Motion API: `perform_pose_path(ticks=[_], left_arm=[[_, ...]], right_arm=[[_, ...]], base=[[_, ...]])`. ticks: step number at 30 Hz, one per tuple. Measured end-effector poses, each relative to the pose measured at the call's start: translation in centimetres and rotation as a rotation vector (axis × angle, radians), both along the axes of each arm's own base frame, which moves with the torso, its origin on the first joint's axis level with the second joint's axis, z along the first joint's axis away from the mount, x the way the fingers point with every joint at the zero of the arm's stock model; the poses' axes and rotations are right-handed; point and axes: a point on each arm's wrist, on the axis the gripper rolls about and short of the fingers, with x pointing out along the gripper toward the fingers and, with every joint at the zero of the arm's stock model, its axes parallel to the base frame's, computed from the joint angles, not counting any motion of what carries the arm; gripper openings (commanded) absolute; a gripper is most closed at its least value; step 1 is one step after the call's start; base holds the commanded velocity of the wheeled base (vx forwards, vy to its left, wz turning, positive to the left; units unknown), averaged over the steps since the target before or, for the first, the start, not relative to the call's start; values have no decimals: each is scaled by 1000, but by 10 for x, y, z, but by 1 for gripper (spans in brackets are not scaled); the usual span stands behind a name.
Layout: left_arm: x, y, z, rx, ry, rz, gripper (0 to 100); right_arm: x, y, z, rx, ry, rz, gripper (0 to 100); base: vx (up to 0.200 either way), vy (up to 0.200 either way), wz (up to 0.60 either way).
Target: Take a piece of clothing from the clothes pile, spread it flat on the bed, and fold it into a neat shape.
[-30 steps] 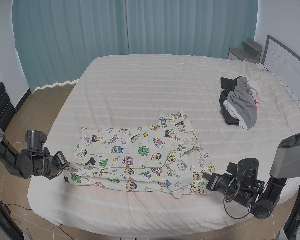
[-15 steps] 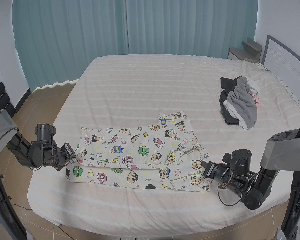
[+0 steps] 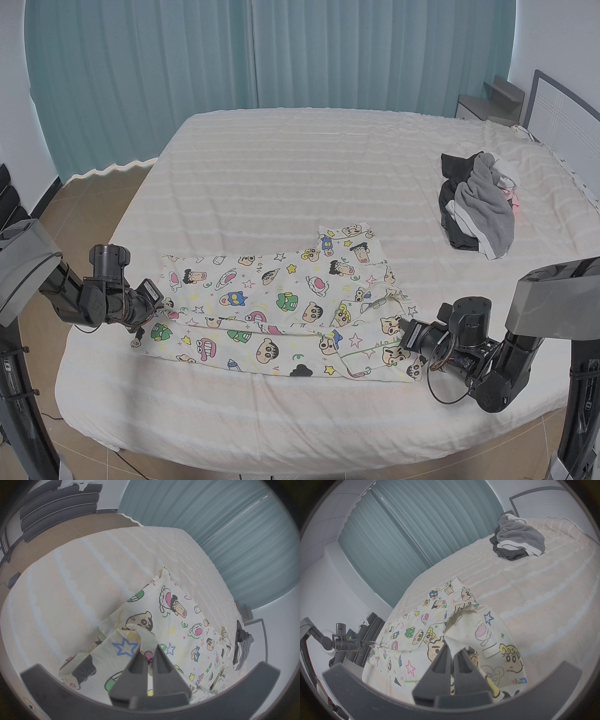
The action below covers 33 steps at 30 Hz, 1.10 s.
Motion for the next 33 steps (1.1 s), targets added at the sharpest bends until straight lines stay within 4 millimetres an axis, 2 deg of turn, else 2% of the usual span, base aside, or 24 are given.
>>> perform_pose_path(ticks=[2,3,15,16,27,33], left_arm=[[4,0,-2,-5,0,10,0],[6,0,-4,-7,2,16,100],[17,8,-13,10,6,95,100],[17,10,-13,12,5,101,100],[3,44,0,-9,15,180,100],[-18,56,18,-163,29,189,100]], right_arm=[[2,0,0,1,-3,-3,0],[3,-1,-1,1,-3,-4,0],[4,-2,-3,-1,4,-8,0],[4,-2,-3,-2,4,-9,100],[3,-3,-6,-6,13,-14,100],[2,-17,1,1,6,-58,100]], base=[[0,0,0],[0,0,0],[0,0,0],[0,0,0],[0,0,0],[0,0,0]])
